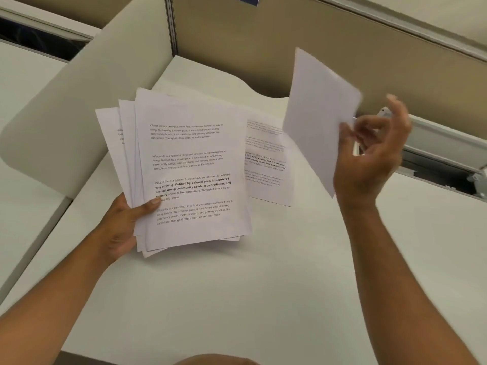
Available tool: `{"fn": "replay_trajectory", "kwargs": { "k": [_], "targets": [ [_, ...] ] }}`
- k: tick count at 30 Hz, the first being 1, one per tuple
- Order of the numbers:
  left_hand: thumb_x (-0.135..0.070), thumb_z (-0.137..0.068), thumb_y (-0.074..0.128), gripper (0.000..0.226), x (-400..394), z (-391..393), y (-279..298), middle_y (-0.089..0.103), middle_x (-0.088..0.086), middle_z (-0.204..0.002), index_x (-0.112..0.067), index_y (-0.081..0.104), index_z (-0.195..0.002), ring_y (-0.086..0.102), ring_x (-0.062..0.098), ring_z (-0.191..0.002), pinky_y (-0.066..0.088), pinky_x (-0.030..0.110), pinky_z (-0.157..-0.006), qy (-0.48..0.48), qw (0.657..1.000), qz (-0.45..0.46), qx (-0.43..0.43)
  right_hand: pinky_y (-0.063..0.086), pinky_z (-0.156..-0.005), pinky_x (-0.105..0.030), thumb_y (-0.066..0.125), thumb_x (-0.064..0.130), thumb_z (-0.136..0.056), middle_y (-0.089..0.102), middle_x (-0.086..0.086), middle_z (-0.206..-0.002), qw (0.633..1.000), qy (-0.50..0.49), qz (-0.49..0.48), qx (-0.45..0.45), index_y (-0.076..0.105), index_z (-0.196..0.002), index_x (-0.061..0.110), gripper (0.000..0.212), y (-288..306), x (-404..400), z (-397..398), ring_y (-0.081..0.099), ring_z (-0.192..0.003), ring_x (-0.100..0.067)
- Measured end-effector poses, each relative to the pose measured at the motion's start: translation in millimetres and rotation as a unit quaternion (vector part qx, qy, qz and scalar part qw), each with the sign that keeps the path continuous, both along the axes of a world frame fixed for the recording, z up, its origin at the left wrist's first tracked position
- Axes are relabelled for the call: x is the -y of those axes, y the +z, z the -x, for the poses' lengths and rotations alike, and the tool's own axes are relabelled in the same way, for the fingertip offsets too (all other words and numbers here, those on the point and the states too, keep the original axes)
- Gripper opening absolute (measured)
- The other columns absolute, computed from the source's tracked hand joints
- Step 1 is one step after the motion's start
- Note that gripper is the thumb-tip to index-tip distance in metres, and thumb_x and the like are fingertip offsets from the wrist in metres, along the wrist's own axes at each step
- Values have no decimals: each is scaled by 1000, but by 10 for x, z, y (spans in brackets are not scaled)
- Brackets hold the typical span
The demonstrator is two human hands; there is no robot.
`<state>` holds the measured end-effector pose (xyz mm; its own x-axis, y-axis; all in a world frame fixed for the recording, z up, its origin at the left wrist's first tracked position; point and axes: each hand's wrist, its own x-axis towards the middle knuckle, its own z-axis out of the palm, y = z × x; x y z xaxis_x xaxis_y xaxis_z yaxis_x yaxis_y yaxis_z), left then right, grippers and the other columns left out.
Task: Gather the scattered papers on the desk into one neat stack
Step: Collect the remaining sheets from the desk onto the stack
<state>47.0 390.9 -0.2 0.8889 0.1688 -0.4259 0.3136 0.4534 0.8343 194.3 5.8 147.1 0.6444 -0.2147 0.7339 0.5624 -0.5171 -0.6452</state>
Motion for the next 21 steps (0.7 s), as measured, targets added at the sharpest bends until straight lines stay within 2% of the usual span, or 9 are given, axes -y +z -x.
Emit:
{"fn": "replay_trajectory", "kwargs": {
  "k": [2,4,5,8,13,16,18,19,21],
  "targets": [
    [-11,-89,77,55,-20,25,-9,82,7,-139,-19,73,-143,81,27,-121,71,39,-86,5,1000,11,0,59,-96,-28,69,-7,-95,67,7,-99,993,62,96,-11,48,-144,18,59,-56,-117,61,74,-105,-6],
    [-10,-91,75,51,-35,53,-8,82,6,-138,-20,74,-141,82,26,-120,71,40,-85,10,1000,23,2,57,-99,-23,69,-8,-93,72,0,-106,976,114,168,-83,45,-146,20,65,-237,-211,149,76,-111,-12],
    [-9,-92,74,50,-38,64,-5,82,6,-139,-19,74,-142,81,26,-120,71,40,-85,12,1000,27,4,58,-98,-24,70,-8,-92,74,-3,-109,964,128,201,-114,46,-147,19,66,-360,-242,190,76,-110,-15],
    [-3,-100,67,45,-53,98,2,81,5,-139,-18,72,-143,81,25,-122,70,39,-87,19,999,31,6,63,-87,-41,74,-4,-90,75,-7,-111,932,137,279,-186,56,-147,8,62,-742,-319,284,76,-102,-28],
    [-4,-98,68,45,-84,126,2,82,4,-137,-18,74,-141,81,24,-121,70,38,-86,28,999,26,2,55,-85,-38,68,7,-98,71,-3,-113,859,170,348,-335,50,-154,16,60,-1143,-382,376,69,-94,-29],
    [-3,-98,68,46,-84,122,-4,81,5,-139,-16,73,-142,80,24,-123,70,38,-88,28,999,26,6,54,-84,-39,69,31,-101,68,1,-113,829,180,368,-380,48,-153,22,57,-1210,-377,391,57,-85,-18],
    [-5,-96,70,49,-76,114,-2,81,5,-140,-16,72,-144,80,25,-123,70,39,-89,25,999,29,3,51,-83,-36,61,51,-102,69,4,-111,826,183,346,-406,53,-146,25,52,-1193,-381,377,61,-90,-16],
    [-5,-96,70,49,-73,111,-1,81,6,-140,-16,72,-143,80,25,-123,70,40,-89,23,999,28,2,50,-84,-36,55,56,-102,70,4,-110,837,176,306,-418,58,-139,25,48,-1170,-384,356,64,-95,-17],
    [-3,-100,68,46,-63,100,-3,81,6,-139,-17,72,-143,81,26,-122,70,40,-88,20,999,28,0,52,-92,-39,53,53,-104,73,-1,-113,881,110,212,-409,68,-124,19,43,-1147,-369,248,67,-107,-24]
  ]
}}
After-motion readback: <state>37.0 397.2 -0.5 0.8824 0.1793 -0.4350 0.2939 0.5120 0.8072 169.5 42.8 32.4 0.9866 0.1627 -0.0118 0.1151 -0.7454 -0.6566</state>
